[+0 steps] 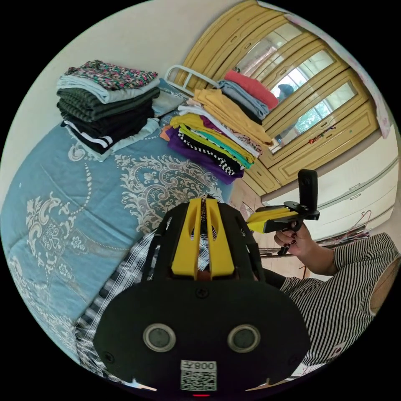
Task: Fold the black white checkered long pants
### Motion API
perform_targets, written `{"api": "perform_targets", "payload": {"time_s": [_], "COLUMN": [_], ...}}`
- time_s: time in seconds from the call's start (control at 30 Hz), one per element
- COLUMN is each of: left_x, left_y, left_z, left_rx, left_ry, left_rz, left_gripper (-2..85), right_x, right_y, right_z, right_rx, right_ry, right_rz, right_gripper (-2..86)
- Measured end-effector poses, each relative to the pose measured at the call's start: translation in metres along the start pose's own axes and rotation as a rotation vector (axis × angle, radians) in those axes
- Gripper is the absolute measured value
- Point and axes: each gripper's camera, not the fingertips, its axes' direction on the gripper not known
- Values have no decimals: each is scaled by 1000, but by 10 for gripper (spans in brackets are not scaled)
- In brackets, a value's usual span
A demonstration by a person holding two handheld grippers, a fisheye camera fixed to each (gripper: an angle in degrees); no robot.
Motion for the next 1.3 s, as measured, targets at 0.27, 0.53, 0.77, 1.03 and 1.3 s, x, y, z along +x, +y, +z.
{"api": "perform_targets", "payload": {"time_s": [0.27, 0.53, 0.77, 1.03, 1.3], "left_x": [-106, -228, -293, -280, -288], "left_y": [169, 354, 476, 525, 497], "left_z": [-15, 38, 88, 158, 231], "left_rx": [148, 169, 279, 324, 99], "left_ry": [5, -30, -59, -34, -216], "left_rz": [-130, -437, -744, -631, -480], "left_gripper": [22, 34, 48, 73, 68], "right_x": [-128, -200, -211, -227, -206], "right_y": [-23, -2, 33, 41, 31], "right_z": [185, 412, 553, 571, 550], "right_rx": [-222, -533, -768, -763, -721], "right_ry": [-125, -89, -53, -145, 32], "right_rz": [-183, -289, -278, -284, -304], "right_gripper": [16, 18, 30, 56, 60]}}
